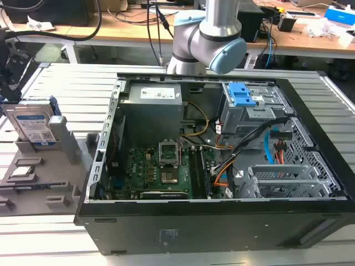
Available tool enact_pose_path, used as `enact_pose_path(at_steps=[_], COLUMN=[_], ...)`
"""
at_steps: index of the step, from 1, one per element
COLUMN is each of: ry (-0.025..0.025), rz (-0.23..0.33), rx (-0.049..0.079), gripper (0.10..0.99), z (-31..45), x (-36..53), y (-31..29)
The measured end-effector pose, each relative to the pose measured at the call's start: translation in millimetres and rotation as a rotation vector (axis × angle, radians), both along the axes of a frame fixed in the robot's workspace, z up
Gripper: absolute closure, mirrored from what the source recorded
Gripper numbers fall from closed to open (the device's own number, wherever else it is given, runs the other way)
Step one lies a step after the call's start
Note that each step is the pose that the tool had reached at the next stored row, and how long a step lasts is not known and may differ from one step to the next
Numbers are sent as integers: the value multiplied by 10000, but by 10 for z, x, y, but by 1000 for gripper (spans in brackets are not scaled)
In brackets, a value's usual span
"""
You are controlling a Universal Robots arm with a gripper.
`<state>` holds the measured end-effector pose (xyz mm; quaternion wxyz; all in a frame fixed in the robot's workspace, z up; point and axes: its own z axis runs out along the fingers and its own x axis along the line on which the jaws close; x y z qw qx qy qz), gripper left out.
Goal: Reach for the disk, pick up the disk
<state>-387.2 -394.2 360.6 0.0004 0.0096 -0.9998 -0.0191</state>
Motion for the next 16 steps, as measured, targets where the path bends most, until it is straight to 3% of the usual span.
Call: enact_pose_path(at_steps=[1,4,11,16], ry=[0,0,0,0], rz=[149,1409,2326,3374], rx=[-1,-1,0,0], gripper=[980,980,980,980], z=[0,0,0,0], x=[0,0,0,0], y=[0,0,0,0])
